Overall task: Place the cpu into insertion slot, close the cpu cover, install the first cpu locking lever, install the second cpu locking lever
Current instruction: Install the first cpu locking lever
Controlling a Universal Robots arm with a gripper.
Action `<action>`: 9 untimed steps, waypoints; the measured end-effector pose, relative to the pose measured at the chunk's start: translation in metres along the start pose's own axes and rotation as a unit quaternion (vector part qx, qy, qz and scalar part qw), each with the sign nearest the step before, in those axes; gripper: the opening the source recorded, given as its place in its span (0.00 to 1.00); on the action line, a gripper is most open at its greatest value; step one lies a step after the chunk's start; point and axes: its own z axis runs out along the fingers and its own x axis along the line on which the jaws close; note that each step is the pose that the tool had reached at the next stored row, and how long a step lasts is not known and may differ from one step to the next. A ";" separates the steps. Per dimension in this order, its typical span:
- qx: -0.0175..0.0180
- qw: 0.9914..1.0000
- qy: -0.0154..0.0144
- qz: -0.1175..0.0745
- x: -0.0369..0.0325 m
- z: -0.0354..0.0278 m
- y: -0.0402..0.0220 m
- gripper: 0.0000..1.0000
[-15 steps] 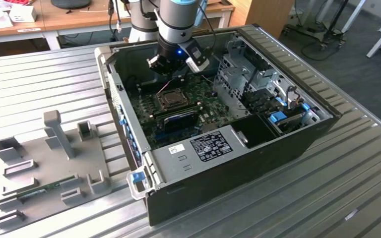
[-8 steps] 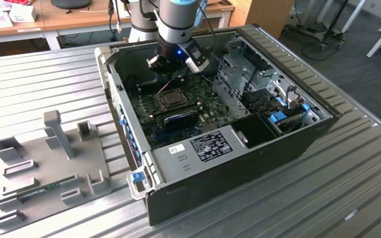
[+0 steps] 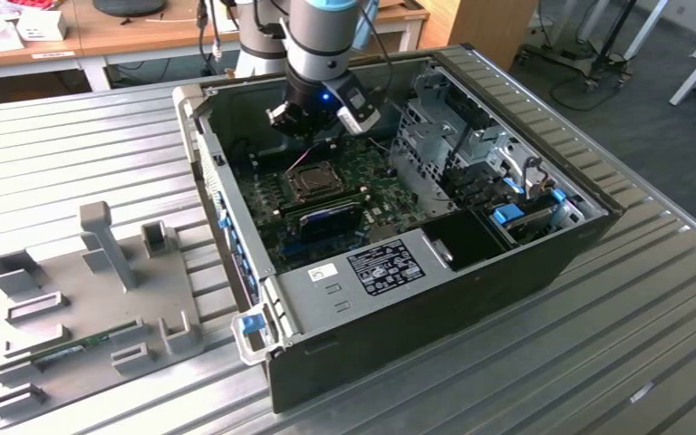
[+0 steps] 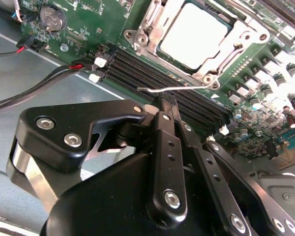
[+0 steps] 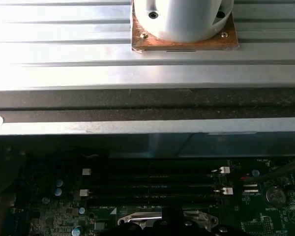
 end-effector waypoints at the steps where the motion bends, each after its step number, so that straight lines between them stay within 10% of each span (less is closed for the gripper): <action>1: 0.000 1.000 -0.001 0.003 0.0006 0.0002 -0.0001 0.10; 9: -0.001 0.999 -0.010 0.032 0.0015 0.0016 -0.0006 0.10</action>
